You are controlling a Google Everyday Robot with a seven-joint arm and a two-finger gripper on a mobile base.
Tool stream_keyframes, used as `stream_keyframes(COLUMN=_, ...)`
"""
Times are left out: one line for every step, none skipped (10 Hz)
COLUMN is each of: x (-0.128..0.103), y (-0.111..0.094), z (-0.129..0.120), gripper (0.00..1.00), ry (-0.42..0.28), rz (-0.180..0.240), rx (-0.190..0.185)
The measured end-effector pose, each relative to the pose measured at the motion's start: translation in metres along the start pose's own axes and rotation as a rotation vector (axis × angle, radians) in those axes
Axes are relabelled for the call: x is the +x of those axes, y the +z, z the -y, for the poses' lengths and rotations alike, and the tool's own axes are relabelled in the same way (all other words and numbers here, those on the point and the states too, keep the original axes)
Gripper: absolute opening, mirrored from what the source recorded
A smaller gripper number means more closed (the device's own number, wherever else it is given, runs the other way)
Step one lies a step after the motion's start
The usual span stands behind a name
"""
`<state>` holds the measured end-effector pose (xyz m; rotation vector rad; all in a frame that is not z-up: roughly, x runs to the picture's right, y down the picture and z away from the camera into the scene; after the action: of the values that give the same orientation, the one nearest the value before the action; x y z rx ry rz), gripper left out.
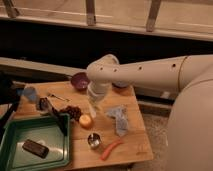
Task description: Place banana in metal cup
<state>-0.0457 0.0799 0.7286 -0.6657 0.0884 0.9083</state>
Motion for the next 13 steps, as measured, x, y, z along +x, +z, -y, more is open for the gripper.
stream_keyframes(x=0.010, y=0.012, z=-0.011, gripper=0.00, ry=-0.010, rz=-0.018, rx=-0.029)
stream_keyframes(x=0.022, y=0.019, z=-0.018, gripper=0.00, ry=-0.011, rz=-0.029, rx=-0.052)
stream_keyframes(x=0.029, y=0.023, z=-0.022, gripper=0.00, ry=-0.011, rz=-0.036, rx=-0.067)
stream_keyframes(x=0.044, y=0.023, z=-0.026, gripper=0.00, ry=-0.010, rz=-0.050, rx=-0.088)
stream_keyframes(x=0.052, y=0.022, z=-0.030, gripper=0.00, ry=-0.010, rz=-0.057, rx=-0.095)
stream_keyframes(x=0.060, y=0.018, z=-0.031, gripper=0.00, ry=-0.007, rz=-0.061, rx=-0.093)
stream_keyframes(x=0.066, y=0.014, z=-0.033, gripper=0.00, ry=-0.003, rz=-0.064, rx=-0.091)
stream_keyframes(x=0.072, y=0.011, z=-0.033, gripper=0.00, ry=0.003, rz=-0.070, rx=-0.089)
stream_keyframes(x=0.076, y=0.009, z=-0.038, gripper=0.00, ry=0.003, rz=-0.078, rx=-0.090)
stream_keyframes(x=0.078, y=0.009, z=-0.043, gripper=0.00, ry=0.000, rz=-0.084, rx=-0.096)
stream_keyframes(x=0.081, y=0.011, z=-0.050, gripper=0.00, ry=-0.004, rz=-0.097, rx=-0.107)
stream_keyframes(x=0.084, y=0.014, z=-0.056, gripper=0.00, ry=-0.004, rz=-0.112, rx=-0.123)
stream_keyframes(x=0.086, y=0.017, z=-0.061, gripper=0.00, ry=-0.006, rz=-0.126, rx=-0.135)
